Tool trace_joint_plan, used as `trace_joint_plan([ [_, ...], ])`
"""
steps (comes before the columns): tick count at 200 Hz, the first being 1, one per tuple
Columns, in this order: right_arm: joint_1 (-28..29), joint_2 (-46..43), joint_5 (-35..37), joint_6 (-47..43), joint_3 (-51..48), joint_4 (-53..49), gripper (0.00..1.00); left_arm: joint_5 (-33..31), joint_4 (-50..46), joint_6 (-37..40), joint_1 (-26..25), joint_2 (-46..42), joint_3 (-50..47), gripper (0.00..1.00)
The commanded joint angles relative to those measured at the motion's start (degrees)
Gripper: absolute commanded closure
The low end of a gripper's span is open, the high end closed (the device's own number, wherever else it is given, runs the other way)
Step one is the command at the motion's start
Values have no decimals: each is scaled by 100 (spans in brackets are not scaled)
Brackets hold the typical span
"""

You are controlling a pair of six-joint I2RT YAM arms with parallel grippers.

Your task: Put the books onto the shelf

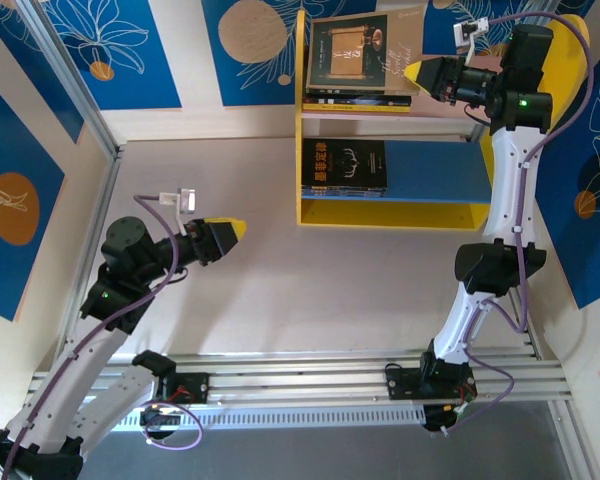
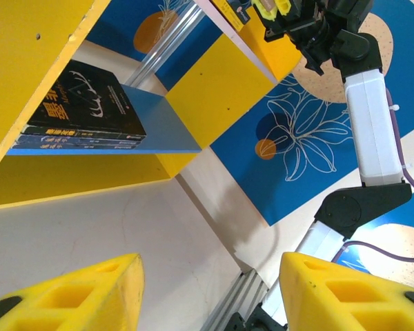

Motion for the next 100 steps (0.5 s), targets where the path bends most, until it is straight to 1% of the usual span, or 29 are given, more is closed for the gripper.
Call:
trace_joint_plan([
  [1, 47, -27, -56, -185, 293, -8, 100, -26, -38, 157, -18, -60, 79, 45],
  [11, 49, -13, -41, -198, 294, -31, 100, -34, -35, 170, -18, -52, 79, 45],
  [100, 119, 222, 67, -184, 578, -163, 90, -54, -26, 178, -10, -49, 70, 45],
])
